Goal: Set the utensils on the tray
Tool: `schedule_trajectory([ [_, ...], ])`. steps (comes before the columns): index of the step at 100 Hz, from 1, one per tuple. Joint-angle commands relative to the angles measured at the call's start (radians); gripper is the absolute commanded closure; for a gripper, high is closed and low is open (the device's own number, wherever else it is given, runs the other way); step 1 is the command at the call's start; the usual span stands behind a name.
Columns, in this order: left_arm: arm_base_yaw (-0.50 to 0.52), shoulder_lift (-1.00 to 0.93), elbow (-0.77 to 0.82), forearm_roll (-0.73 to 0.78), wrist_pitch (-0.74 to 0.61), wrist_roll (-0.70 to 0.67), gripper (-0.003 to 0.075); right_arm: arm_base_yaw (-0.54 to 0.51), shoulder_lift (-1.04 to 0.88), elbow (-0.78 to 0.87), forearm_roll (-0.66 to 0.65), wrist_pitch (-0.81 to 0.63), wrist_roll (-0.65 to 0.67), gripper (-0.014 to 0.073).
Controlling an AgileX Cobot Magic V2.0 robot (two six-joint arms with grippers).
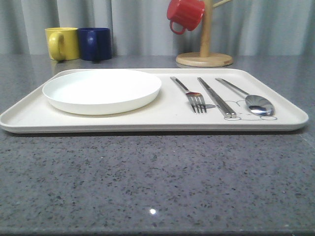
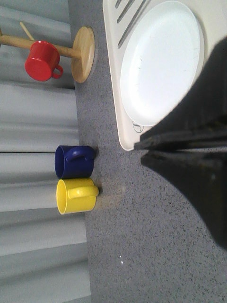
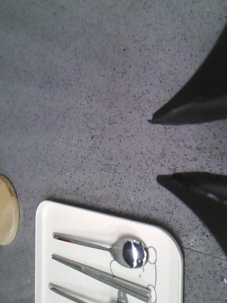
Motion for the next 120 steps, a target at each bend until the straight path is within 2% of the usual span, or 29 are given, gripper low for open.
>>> schedule_trajectory([
  [1,-0.001,0.004,-0.026,-0.004,-0.078,0.002,0.0739,-0.007,-0.016,-0.022,-0.027,-0.096,-0.009,0.0474],
  [14,-0.001,0.004,-0.026,-0.004,-0.078,0.002,0.0739,-0.007,-0.015,-0.022,-0.027,-0.114,-0.009,0.0668],
  [91,-0.001,0.004,-0.026,-0.004,-0.078,0.002,0.0739,-0.007,-0.017,-0.017,-0.027,-0.114,-0.009,0.0662],
  [120,-0.001,0.004,-0.026,-0.004,-0.078,0.002,0.0739,-0.007,-0.167,0.149,-0.012,-0.384,-0.032,0.0662],
])
